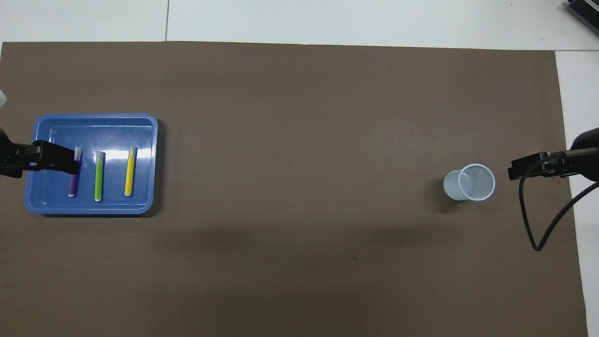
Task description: Transfer and insert pens with both arms
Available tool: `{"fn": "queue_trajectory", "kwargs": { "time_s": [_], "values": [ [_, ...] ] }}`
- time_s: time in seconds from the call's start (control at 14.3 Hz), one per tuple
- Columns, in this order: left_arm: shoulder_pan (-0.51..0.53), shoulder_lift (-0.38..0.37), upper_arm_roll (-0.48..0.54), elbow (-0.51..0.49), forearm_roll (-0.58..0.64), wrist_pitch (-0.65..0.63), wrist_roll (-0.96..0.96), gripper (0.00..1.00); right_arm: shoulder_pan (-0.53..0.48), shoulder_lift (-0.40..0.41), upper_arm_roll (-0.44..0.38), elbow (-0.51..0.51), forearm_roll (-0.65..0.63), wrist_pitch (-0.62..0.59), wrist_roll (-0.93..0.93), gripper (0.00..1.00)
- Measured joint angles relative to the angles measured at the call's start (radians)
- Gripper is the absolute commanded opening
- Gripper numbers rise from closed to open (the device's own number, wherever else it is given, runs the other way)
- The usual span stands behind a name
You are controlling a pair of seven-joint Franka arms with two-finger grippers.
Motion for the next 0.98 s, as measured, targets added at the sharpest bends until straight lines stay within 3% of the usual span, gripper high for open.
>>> {"fn": "queue_trajectory", "kwargs": {
  "time_s": [0.98],
  "values": [
    [0.013, 0.0, 0.011, 0.0, 0.001, 0.002, -0.001, 1.0, 0.021, -0.018, -0.011, 0.017, 0.002, 0.0, 0.0, 1.0]
  ]
}}
